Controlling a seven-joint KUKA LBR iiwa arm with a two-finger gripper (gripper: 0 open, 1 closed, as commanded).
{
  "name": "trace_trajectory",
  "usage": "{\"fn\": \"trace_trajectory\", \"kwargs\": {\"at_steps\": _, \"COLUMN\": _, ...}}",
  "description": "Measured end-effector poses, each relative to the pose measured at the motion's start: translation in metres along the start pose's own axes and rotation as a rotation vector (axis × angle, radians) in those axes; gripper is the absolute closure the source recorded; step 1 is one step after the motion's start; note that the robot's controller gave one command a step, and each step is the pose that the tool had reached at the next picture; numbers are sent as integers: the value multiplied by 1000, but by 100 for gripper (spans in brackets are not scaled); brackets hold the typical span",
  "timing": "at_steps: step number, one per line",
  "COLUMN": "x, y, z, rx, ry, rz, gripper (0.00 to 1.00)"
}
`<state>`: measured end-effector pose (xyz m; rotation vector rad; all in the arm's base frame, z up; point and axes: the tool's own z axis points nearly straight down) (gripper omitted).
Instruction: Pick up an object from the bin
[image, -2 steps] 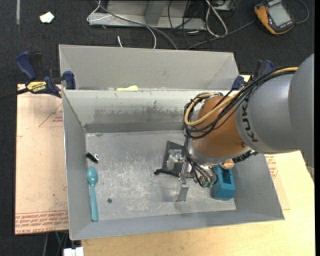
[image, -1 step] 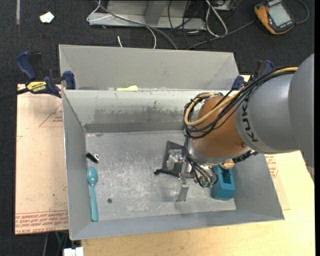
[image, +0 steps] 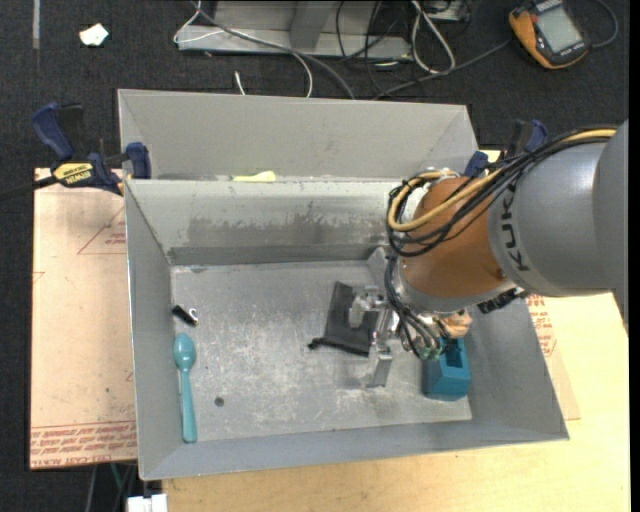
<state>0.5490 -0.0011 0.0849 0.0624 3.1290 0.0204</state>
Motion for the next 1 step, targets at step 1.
{"fn": "trace_trajectory", "kwargs": {"at_steps": 1, "x": -27, "y": -30, "z": 7, "rx": -2, "ry": 0, "rz": -24, "gripper": 100}}
